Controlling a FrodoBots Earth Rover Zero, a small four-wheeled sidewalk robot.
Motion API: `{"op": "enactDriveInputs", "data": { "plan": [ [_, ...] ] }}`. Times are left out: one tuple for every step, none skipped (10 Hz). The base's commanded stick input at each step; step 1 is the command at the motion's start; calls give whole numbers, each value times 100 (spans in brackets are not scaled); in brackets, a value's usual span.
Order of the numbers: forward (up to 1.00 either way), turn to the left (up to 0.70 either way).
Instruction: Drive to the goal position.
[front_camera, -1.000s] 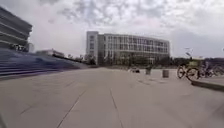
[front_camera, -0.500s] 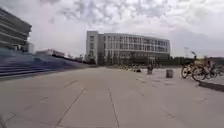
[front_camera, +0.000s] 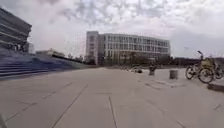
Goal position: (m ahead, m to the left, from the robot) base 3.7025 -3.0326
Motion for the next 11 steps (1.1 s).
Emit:
{"op": "enactDriveInputs", "data": {
  "plan": [
    [70,-29],
    [70,-31],
    [70,-31],
    [70,-27],
    [70,-13],
    [70,0],
    [70,0],
    [70,0],
    [70,0],
    [70,0],
    [70,0]
  ]
}}
